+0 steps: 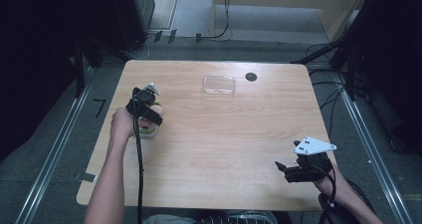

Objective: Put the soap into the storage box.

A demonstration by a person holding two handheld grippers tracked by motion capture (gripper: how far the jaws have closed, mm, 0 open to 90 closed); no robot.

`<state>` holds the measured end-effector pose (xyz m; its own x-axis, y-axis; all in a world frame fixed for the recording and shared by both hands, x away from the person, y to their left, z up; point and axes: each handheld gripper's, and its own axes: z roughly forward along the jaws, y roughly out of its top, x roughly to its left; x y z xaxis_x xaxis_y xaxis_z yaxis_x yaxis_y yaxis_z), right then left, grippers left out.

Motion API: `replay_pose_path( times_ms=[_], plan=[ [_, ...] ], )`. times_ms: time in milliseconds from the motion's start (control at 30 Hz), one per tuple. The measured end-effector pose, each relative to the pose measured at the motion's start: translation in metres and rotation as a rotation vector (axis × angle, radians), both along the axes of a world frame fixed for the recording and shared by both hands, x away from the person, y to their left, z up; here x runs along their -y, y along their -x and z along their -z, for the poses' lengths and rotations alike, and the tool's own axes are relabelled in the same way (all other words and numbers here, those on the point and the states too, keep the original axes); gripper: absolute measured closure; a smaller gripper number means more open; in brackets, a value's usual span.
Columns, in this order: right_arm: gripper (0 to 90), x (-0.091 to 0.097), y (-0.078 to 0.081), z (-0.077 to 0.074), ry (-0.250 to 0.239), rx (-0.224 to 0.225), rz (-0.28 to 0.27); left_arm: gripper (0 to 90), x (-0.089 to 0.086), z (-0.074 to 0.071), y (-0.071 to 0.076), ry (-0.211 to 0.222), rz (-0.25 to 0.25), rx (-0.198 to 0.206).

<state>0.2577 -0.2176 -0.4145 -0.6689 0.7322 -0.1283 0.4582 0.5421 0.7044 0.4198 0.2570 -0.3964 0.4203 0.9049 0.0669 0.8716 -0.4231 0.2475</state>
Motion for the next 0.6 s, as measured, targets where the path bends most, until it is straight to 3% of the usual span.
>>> replay_pose_path(
  times_ms=[500,600],
  plan=[
    [13.4,0.001,0.000,0.000,-0.001,0.004,-0.003,34.1,-0.010,0.005,-0.007,0.000,-0.037,0.019],
    [13.4,0.000,0.000,0.000,-0.002,0.003,-0.002,34.1,-0.013,0.005,-0.008,-0.006,-0.056,0.046]
  ],
)
